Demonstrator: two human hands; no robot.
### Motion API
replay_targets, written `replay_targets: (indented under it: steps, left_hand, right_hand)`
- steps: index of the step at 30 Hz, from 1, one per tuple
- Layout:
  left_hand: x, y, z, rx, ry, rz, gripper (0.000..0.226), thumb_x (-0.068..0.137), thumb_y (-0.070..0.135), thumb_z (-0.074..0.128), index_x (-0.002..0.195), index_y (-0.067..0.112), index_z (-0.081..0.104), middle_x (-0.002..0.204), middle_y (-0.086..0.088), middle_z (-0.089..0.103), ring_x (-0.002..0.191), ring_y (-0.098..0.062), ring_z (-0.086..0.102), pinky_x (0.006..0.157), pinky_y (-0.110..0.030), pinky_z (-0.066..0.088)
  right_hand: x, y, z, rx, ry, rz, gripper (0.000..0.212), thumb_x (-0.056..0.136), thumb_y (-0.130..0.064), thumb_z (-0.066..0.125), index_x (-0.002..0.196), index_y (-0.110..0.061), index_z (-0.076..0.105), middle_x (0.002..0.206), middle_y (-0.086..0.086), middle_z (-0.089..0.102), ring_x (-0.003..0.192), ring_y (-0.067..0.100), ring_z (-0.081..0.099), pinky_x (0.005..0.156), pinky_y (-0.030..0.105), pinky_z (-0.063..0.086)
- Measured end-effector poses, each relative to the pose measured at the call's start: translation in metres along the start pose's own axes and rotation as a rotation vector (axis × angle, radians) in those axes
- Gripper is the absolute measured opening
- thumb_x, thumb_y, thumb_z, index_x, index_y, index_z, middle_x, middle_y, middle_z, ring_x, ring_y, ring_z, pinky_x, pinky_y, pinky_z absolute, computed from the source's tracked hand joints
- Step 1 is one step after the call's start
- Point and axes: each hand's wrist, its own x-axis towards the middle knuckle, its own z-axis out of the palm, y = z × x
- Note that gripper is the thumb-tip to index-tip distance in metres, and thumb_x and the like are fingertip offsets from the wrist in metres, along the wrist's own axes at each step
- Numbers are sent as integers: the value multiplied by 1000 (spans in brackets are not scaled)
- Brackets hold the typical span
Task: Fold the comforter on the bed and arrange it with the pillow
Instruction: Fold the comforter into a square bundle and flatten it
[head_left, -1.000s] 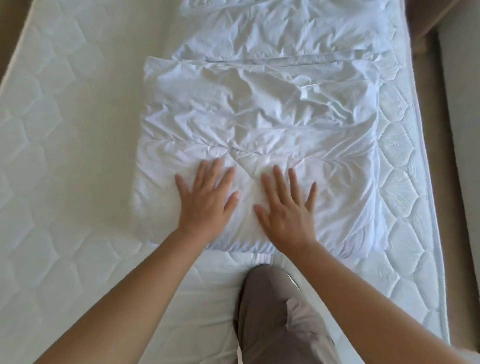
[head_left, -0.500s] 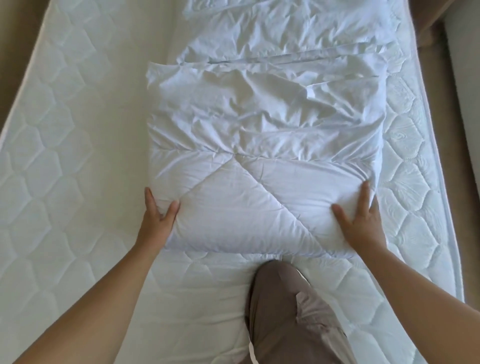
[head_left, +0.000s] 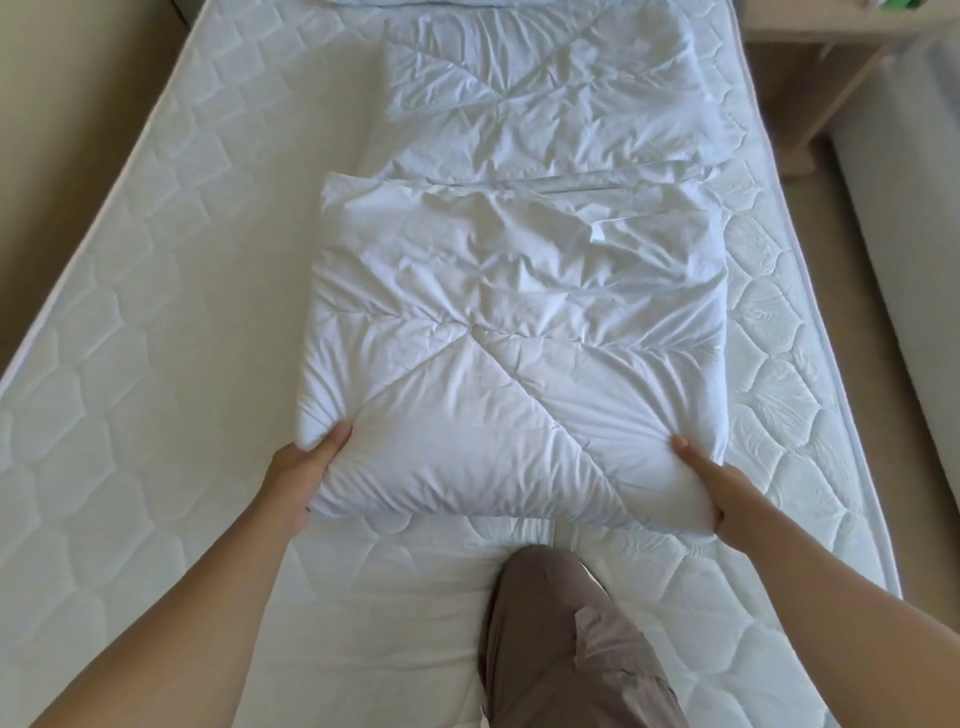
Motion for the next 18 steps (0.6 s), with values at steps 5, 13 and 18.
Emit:
replay_targets:
  steps: [5,13,18]
  left_hand:
    - [-26,14,-4,-58,-26,84,90,63,63,79,130,6,61,117,-11,69,104,-29,66,95,-45,53]
    - [-164,-28,-66,-52,-118,199,66,77,54,77,118,3,67,102,-12,73,92,-26,70,80,-36,54]
    - [-271,-119,-137,-19,-125,167,65,79,55,74,112,-2,70,95,-13,75,87,-24,70,71,-32,51]
  right_hand:
    - [-31,-4,-4,52,8,-86,91,50,-56,91,117,0,64,95,17,76,80,33,74,65,40,60]
    - [-162,49,-65,-50,50,-174,117,24,-73,88,114,-2,65,102,19,75,89,37,74,84,56,59]
    - [-283,148,-86,-98,62,-155,104,26,-71,90,102,-2,71,92,20,77,86,39,74,87,58,58]
